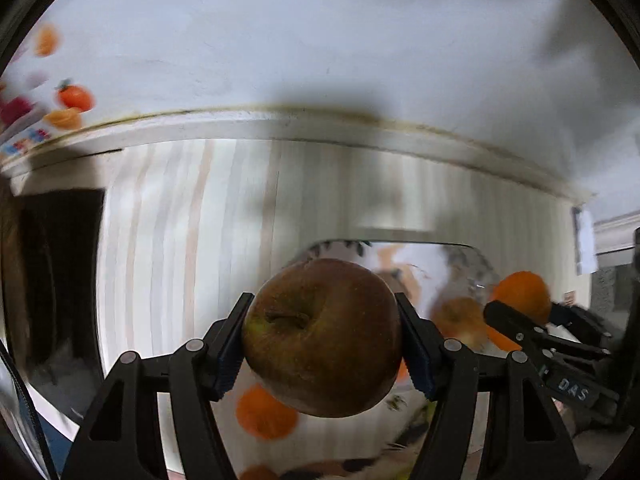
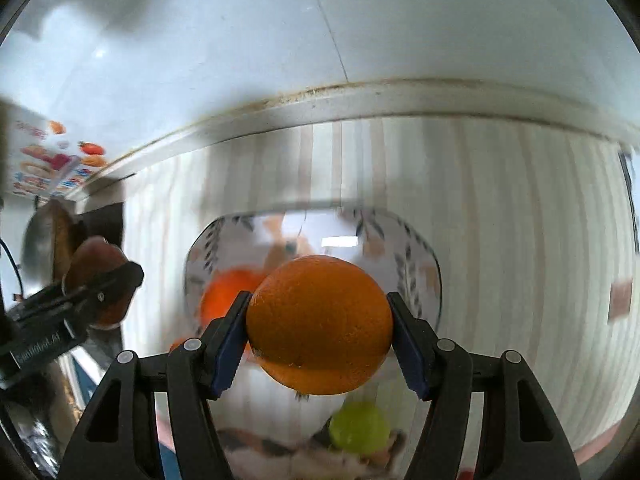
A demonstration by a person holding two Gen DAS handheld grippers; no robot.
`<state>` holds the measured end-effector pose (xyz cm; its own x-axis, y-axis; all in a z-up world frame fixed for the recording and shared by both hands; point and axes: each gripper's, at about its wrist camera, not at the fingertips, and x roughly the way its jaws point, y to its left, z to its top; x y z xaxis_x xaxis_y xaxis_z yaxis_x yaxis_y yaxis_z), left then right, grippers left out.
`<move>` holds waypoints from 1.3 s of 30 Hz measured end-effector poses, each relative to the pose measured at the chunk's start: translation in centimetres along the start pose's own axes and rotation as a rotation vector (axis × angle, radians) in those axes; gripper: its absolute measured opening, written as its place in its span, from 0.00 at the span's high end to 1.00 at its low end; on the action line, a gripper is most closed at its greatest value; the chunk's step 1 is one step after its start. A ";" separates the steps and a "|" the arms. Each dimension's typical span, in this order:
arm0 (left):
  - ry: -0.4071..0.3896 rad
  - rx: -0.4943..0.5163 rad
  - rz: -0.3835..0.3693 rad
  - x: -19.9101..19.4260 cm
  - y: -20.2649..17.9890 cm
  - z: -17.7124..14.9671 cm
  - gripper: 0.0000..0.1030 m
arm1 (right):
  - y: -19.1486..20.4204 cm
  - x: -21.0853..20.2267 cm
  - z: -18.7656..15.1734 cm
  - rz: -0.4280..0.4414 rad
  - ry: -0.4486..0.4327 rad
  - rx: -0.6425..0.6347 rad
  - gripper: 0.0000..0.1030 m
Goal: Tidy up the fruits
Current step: 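Carry both fruits onto the floral plate and open both tools, then lift both tools away from the plate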
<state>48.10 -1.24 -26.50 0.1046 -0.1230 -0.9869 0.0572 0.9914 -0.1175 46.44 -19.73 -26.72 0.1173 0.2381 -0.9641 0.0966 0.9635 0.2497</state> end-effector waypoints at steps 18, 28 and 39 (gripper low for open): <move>0.286 -0.034 0.000 9.8 0.6 3.0 0.36 | -1.3 9.1 5.2 -0.050 0.204 -0.010 0.33; 0.190 -0.013 0.020 6.0 -0.5 2.1 0.17 | -1.1 8.0 4.6 -0.073 0.222 -0.027 0.10; 0.050 -0.021 0.057 0.2 0.6 -2.6 0.17 | -1.9 2.4 0.3 -0.127 0.108 -0.018 0.10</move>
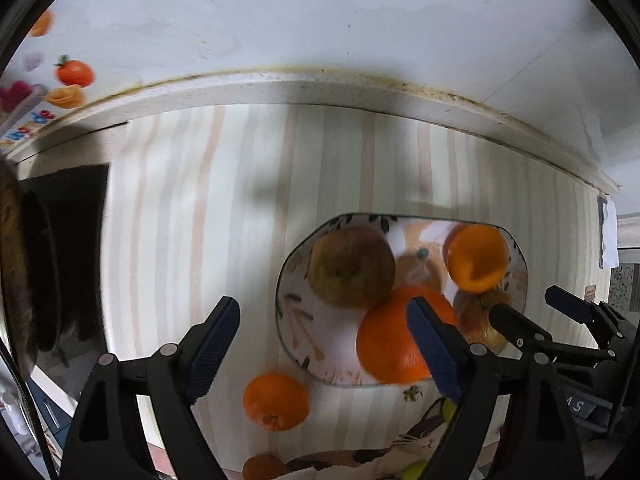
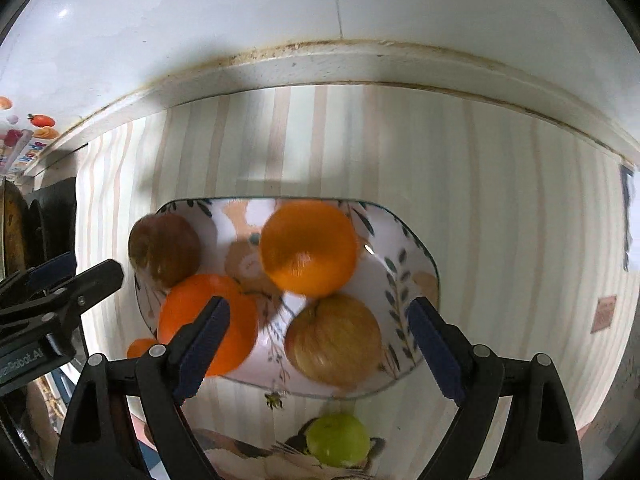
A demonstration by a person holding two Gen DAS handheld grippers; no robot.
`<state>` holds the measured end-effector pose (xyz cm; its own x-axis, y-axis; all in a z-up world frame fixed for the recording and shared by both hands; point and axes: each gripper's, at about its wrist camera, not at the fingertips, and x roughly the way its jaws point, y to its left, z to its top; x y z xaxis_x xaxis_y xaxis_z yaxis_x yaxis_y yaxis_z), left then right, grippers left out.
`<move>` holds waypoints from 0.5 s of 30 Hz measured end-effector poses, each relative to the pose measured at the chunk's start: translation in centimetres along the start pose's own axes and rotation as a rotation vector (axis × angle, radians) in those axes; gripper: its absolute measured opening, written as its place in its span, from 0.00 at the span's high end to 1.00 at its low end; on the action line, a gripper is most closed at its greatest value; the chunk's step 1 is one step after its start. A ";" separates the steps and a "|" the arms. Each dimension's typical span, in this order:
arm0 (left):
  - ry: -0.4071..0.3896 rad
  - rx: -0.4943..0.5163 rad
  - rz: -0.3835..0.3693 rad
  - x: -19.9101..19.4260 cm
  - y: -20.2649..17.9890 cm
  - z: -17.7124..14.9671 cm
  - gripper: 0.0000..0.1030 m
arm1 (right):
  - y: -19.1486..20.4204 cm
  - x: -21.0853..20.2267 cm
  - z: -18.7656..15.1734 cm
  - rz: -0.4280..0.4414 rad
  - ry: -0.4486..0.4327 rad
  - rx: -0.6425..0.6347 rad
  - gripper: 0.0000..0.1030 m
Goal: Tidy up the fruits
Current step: 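Lift both tools away from the plate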
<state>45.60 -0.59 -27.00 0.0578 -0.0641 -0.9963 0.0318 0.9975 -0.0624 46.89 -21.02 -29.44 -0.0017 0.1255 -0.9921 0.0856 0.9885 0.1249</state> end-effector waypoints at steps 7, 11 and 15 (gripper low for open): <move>-0.113 0.026 0.027 -4.1 0.7 -4.4 0.17 | 1.5 -2.9 -5.0 -0.012 -0.090 0.007 0.10; -0.159 0.027 0.031 -6.3 1.1 -7.2 0.17 | 2.1 -5.2 -8.5 -0.010 -0.138 0.008 0.10; -0.188 0.032 0.021 -8.3 1.2 -9.8 0.17 | 2.5 -7.8 -11.5 -0.009 -0.195 0.003 0.10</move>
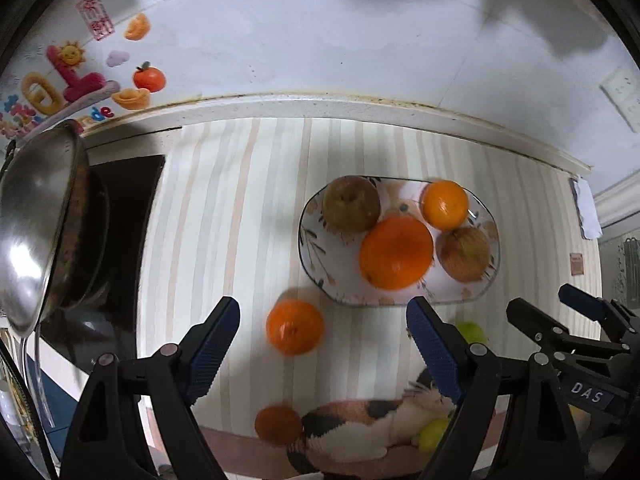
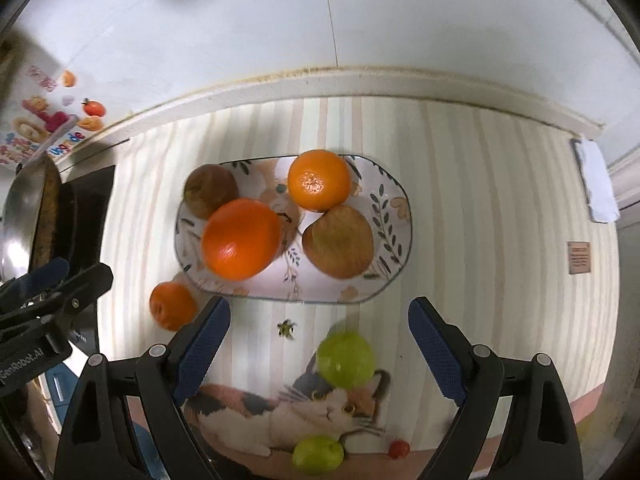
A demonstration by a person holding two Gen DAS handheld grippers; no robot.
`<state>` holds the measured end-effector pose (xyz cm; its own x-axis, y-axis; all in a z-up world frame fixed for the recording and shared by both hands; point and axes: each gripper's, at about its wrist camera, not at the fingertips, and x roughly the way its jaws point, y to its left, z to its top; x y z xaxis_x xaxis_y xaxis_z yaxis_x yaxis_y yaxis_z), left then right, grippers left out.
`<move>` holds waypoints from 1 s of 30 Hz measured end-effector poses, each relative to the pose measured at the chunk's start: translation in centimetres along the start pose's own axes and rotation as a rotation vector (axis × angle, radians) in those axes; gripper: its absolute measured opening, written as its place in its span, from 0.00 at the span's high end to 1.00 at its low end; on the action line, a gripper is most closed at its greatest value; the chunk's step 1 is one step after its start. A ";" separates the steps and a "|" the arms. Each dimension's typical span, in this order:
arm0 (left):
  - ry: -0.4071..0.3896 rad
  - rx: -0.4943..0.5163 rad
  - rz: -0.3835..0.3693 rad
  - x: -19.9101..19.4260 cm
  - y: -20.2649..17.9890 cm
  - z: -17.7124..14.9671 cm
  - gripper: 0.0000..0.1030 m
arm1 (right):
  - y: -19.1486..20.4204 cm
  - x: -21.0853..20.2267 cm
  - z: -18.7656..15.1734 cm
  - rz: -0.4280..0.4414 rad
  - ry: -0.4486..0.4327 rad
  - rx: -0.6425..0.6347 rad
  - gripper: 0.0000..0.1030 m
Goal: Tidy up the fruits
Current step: 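Lift both tools away from the plate, then grasp the dark tangerine with the left tool while the right tool grasps a green apple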
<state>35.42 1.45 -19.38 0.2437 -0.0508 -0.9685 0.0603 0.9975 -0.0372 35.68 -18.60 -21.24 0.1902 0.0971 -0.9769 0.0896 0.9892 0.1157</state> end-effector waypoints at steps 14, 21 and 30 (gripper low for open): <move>-0.144 0.015 -0.024 -9.2 0.2 -5.7 0.17 | 2.0 -10.2 -6.8 0.022 -0.159 -0.018 0.10; -0.199 0.022 -0.033 -12.0 -0.1 -7.5 0.17 | 2.5 -13.9 -9.0 0.009 -0.234 -0.024 0.10; -0.201 -0.001 -0.037 -12.0 0.3 -8.4 0.17 | 2.5 -15.1 -10.2 0.056 -0.237 0.009 0.10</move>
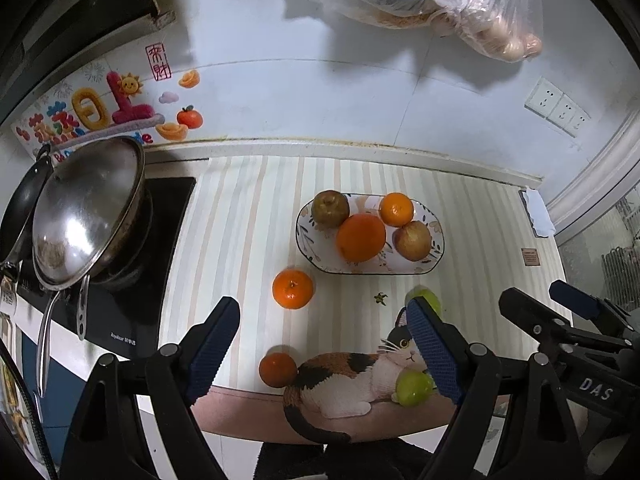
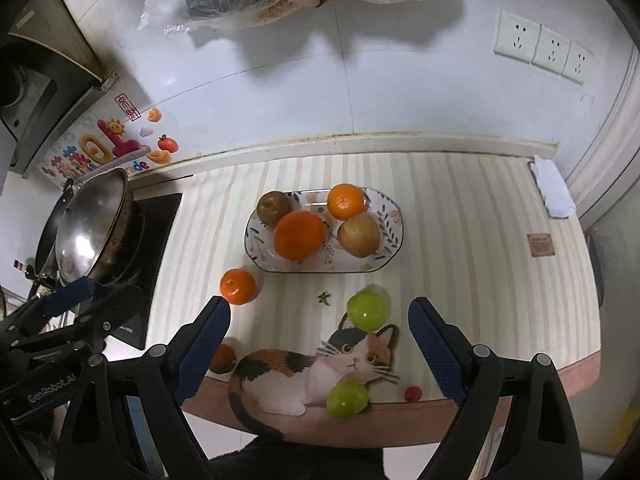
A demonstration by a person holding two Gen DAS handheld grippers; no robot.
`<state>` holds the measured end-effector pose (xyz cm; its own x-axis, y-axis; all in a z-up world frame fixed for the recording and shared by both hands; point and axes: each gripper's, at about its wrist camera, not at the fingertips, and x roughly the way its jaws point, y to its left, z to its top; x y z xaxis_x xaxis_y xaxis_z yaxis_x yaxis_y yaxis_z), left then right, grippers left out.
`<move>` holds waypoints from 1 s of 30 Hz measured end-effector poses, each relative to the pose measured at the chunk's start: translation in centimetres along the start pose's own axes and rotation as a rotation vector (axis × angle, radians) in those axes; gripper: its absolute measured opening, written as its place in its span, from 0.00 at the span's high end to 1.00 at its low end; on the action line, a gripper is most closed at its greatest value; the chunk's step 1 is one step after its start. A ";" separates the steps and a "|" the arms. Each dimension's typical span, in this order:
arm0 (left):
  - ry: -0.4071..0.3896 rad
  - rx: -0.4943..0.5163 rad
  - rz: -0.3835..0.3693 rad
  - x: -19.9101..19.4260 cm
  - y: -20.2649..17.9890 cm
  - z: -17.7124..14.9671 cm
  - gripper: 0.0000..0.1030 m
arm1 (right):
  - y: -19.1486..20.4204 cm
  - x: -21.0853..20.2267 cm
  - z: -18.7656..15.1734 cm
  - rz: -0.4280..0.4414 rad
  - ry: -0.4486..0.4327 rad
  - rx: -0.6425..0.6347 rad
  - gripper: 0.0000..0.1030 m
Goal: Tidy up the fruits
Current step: 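Grasp the dark tangerine with the left tool while the right tool grasps a green apple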
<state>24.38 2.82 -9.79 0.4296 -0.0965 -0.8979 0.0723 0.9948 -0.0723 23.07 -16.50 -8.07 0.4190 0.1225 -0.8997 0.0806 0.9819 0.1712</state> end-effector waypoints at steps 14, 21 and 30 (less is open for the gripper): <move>0.265 -0.041 0.065 10.2 4.0 -5.2 0.17 | -3.0 12.8 -5.6 0.042 0.365 0.075 0.10; 0.468 -0.116 0.057 18.0 6.2 -8.3 0.17 | -5.5 20.6 -10.8 0.069 0.593 0.161 0.10; 0.588 -0.146 0.042 23.9 6.6 -10.1 0.17 | -6.4 24.6 -13.9 0.095 0.679 0.249 0.10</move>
<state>25.99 7.42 -36.12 -0.1426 -0.0631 -0.9878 -0.0763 0.9957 -0.0526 20.29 -17.73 -36.88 -0.2128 0.3472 -0.9133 0.3095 0.9106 0.2740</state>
